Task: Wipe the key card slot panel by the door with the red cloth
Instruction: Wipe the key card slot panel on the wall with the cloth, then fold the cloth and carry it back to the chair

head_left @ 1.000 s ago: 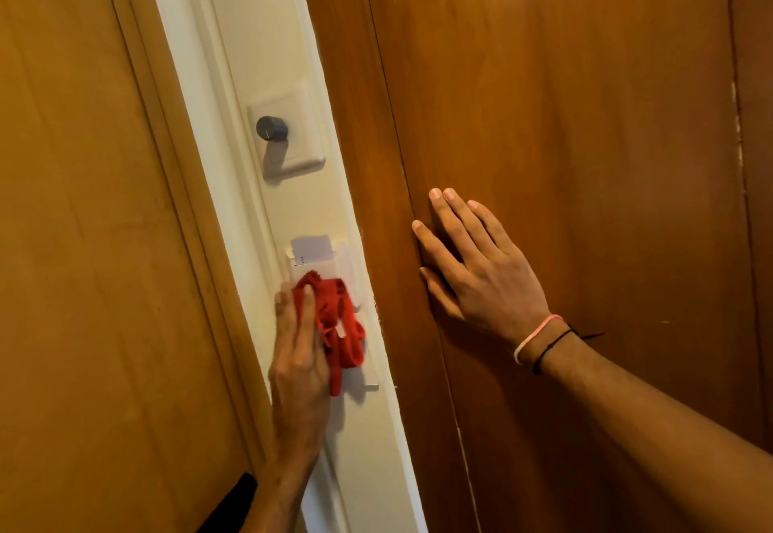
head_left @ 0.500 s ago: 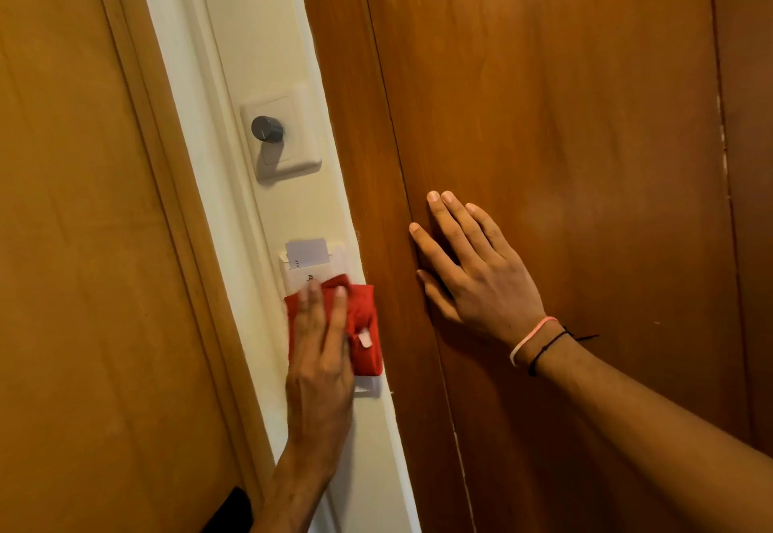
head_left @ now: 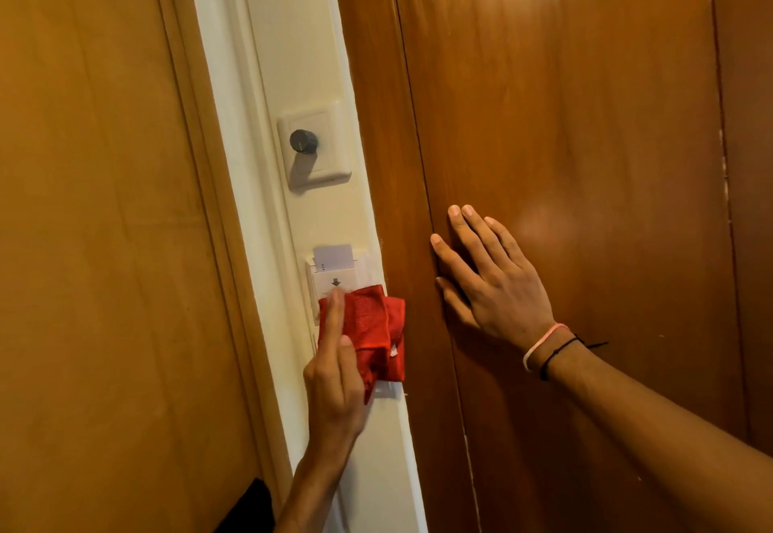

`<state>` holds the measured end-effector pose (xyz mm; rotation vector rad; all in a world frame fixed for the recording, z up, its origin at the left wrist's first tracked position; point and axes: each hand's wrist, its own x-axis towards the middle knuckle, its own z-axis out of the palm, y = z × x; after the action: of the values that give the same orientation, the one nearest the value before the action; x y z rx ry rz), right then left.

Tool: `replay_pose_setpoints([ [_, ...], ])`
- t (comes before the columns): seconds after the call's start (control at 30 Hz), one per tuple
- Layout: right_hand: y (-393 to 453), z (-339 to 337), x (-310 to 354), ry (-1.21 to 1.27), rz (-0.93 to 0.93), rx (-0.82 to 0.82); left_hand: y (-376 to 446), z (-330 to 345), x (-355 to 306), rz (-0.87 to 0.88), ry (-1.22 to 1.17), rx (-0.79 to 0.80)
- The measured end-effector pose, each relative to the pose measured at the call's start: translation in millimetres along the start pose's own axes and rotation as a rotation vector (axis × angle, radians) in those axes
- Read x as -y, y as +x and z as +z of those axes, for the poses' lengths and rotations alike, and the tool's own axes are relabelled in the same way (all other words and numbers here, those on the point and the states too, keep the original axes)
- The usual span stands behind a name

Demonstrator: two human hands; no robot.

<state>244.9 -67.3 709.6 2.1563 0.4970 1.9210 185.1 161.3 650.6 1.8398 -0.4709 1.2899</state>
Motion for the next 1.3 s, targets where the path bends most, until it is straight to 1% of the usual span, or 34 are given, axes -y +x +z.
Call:
replay_pose_setpoints([
  [0.07, 1.5, -5.8, 4.4, 0.034, 0.031, 0.020, 3.4, -7.9, 1.8, -0.069, -0.032, -0.116],
  [0.13, 2.2, -13.6, 9.1, 0.061, 0.059, 0.066, 7.0, -14.0, 4.7, -0.159, -0.041, -0.173],
  [0.2, 3.7, -22.7, 11.1, 0.072, 0.075, 0.128, 9.8, -18.5, 4.1, -0.236, -0.016, -0.186],
  [0.27, 6.2, -32.8, 12.9, 0.087, 0.080, 0.195, 10.7, -21.8, 4.0, -0.268, 0.056, -0.159],
  [0.33, 8.6, -43.3, 14.7, 0.116, 0.086, 0.271, 8.7, -23.1, 3.9, -0.286, 0.113, -0.118],
  [0.4, 10.6, -55.0, 17.4, 0.159, 0.099, 0.358, 7.1, -23.7, 2.4, -0.283, 0.130, -0.112],
  [0.53, 8.2, -76.2, 21.6, 0.317, 0.126, 0.453, 9.9, -23.3, -8.1, -0.274, 0.085, -0.118],
  [0.63, -2.1, -91.0, 25.8, 0.516, 0.195, 0.489, 3.1, -23.4, -22.6, -0.235, 0.006, -0.113],
  [0.7, -8.9, -101.4, 29.9, 0.725, 0.289, 0.549, -5.5, -20.7, -36.2, -0.209, -0.055, -0.100],
  [0.8, -20.7, -112.3, 33.1, 1.121, 0.533, 0.668, -19.6, -11.0, -60.6, -0.167, -0.158, -0.058],
  [0.87, -29.5, -116.6, 27.6, 1.262, 0.650, 0.718, -27.4, -2.4, -74.9, -0.151, -0.210, -0.020],
  [0.97, -45.2, -118.6, 13.6, 1.442, 0.739, 0.763, -37.9, 9.7, -89.6, -0.131, -0.226, 0.027],
  [1.03, -57.8, -119.3, 4.5, 1.489, 0.794, 0.722, -45.0, 17.3, -95.1, -0.116, -0.212, 0.062],
  [1.17, -91.2, -123.4, -16.4, 1.457, 0.901, 0.647, -68.6, 37.0, -102.6, -0.152, -0.249, 0.184],
  [1.3, -137.8, -125.3, -29.1, 1.421, 1.007, 0.703, -101.0, 59.3, -106.1, -0.197, -0.314, 0.302],
])
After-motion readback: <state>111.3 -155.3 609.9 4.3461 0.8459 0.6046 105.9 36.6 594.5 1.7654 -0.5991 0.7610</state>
